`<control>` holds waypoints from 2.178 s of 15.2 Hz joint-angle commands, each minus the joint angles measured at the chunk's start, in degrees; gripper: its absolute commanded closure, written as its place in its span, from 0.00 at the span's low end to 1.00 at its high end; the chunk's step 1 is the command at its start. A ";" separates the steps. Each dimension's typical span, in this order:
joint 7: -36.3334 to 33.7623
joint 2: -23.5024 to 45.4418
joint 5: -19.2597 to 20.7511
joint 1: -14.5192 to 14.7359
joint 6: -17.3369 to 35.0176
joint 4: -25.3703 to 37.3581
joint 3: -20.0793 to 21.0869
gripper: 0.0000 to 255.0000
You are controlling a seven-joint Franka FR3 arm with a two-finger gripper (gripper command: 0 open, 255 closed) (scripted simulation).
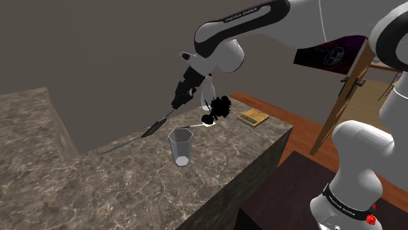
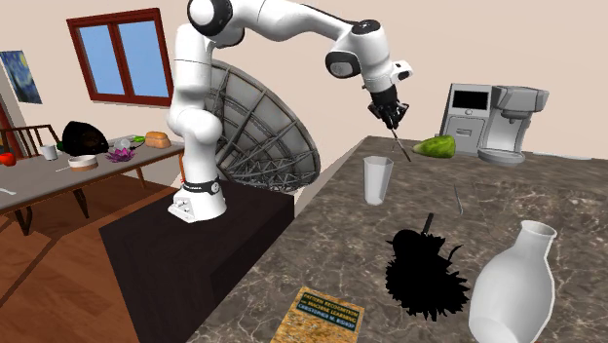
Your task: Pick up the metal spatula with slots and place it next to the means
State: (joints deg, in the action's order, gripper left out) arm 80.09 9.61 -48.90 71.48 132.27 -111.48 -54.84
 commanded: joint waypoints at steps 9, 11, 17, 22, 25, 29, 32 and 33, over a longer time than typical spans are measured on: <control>0.03 23.82 -15.77 -9.88 -3.68 20.26 9.50 1.00; -1.36 28.13 -17.16 -11.74 -4.03 25.23 11.09 1.00; -5.55 39.60 -19.67 -16.52 -4.27 39.10 14.67 1.00; -3.60 41.19 -21.34 -16.93 -2.48 38.47 15.89 1.00; -2.46 42.24 -22.36 -17.24 -1.47 38.29 16.64 1.00; -0.98 43.75 -23.73 -17.71 -0.18 38.26 17.66 1.00; -0.66 44.10 -24.05 -17.81 0.09 38.28 17.87 1.00; -0.66 44.10 -24.05 -17.81 0.09 38.28 17.87 1.00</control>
State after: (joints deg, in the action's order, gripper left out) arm 79.35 53.64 -72.89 53.67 132.35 -73.17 -37.04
